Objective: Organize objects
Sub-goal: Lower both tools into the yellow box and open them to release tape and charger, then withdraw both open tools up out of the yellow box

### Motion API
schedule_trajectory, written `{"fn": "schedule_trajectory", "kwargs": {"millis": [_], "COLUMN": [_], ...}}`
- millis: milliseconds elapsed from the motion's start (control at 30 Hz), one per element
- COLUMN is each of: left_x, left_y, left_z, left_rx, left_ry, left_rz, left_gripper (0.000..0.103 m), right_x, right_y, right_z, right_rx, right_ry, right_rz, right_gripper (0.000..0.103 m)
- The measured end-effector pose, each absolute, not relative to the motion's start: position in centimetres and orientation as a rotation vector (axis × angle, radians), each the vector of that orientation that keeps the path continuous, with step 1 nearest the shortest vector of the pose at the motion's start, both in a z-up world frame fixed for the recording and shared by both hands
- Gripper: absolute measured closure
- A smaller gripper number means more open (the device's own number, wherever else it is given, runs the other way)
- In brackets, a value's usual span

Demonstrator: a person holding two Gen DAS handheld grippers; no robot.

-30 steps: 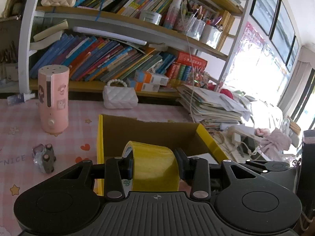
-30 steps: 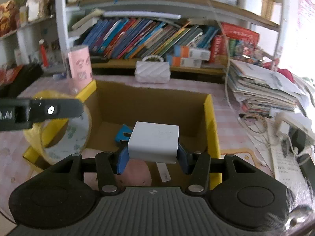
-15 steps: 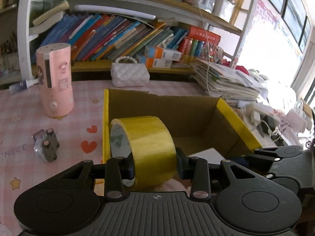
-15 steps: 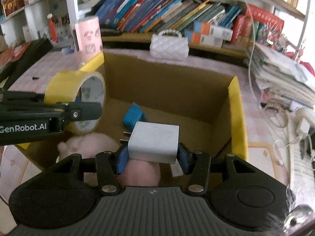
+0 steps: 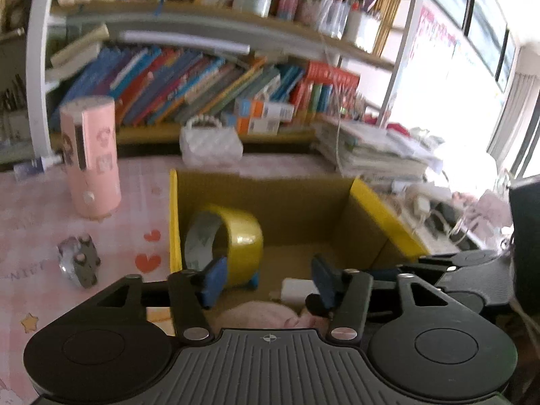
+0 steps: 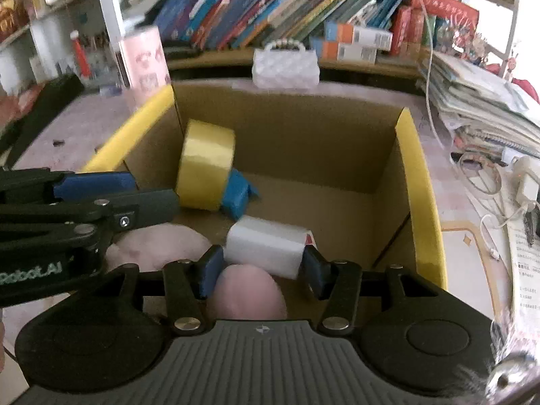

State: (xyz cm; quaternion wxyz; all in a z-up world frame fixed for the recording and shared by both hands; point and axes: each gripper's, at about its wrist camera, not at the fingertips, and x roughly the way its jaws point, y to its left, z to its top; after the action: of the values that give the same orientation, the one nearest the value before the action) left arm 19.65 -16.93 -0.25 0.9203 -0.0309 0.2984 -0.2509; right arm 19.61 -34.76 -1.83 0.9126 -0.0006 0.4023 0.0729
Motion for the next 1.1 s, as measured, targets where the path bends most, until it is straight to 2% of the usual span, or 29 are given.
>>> {"fn": "schedule_trajectory", "kwargs": {"millis": [33,100,233,700,1100], "left_x": [19.3,18.5,16.4,11.3,7.9], "left_y": [-16.7,-16.3,-15.1,-9.9,-6.2], "left_z": [0.2,0.9,2.2,2.4,0.9], "left_rx": [-0.068,-0.078,-0.083,-0.084,-0.034], "left_ry": [0.593,0.550,0.475,0.444,0.536], "left_rz": [-0.518,-0.518,-0.515,-0.427,-0.375], "left_gripper": [0.041,0.029,0.019,0.014,0.013], "right_x": [19.3,18.5,16.7,9.1,5.0], "right_y": [-34.7,-34.5,-34.2,-32.5,-27.4], "right_z": [-1.5,-0.9,0.3,2.7,0.9], "right_rx": [-0.003,-0.014,-0.019,0.057,0.044], "right_ry": [0.810,0.767,0.686,0.481,0.594], "right_rz": [0.142,0.124,0.070,-0.137,-0.156], "right_gripper": [0.045,0.042,0.030,0.013,0.006]}}
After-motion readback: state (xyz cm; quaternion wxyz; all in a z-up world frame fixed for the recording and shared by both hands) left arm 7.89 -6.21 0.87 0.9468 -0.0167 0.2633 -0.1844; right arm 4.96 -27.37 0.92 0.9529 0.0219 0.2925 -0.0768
